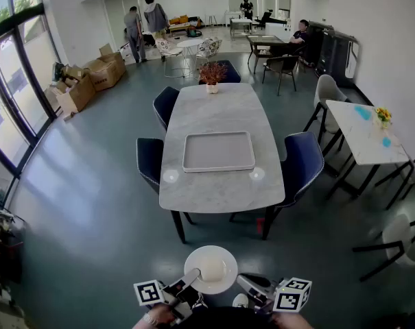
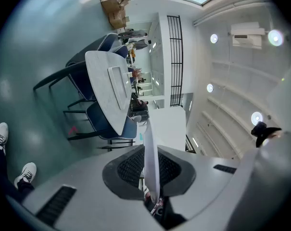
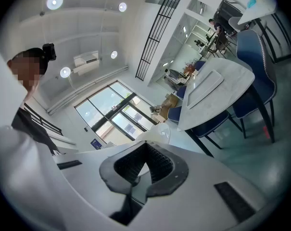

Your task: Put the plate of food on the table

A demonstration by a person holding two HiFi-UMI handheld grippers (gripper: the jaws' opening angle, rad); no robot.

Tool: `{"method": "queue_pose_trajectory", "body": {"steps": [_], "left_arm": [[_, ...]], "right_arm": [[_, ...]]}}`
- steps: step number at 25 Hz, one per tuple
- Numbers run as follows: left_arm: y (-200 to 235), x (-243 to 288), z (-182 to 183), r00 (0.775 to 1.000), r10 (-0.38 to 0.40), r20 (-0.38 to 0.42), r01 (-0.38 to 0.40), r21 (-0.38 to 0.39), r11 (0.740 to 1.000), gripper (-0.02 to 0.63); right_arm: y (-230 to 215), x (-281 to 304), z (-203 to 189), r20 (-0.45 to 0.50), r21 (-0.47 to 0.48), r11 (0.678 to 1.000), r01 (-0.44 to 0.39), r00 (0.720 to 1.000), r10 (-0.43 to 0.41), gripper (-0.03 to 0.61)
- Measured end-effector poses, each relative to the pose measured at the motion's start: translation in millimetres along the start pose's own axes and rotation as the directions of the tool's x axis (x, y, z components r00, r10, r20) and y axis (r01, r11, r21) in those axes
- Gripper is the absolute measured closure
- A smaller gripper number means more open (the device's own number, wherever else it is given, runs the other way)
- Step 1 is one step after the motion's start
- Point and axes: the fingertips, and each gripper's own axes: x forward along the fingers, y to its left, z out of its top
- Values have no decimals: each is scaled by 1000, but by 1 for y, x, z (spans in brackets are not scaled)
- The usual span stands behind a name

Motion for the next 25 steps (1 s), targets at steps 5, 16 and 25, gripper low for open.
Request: {"method": "queue_pose_trajectory", "body": {"steps": [5,16,25], "left_arm": [[3,-1,0,1000,5,3,-5,9,1000,580],[4,-3,6,1000,7,9,-7,11,1000,580],[7,-7,25,1000,7,16,-8,7,1000,580]], "right_arm": [[-2,-2,0,1,-2,1000,-2,1000,2,568],[-5,1,4,20,7,1000,-13,1000,13,568],[-7,13,10,46,27,1000,-2,999,1,568]]}}
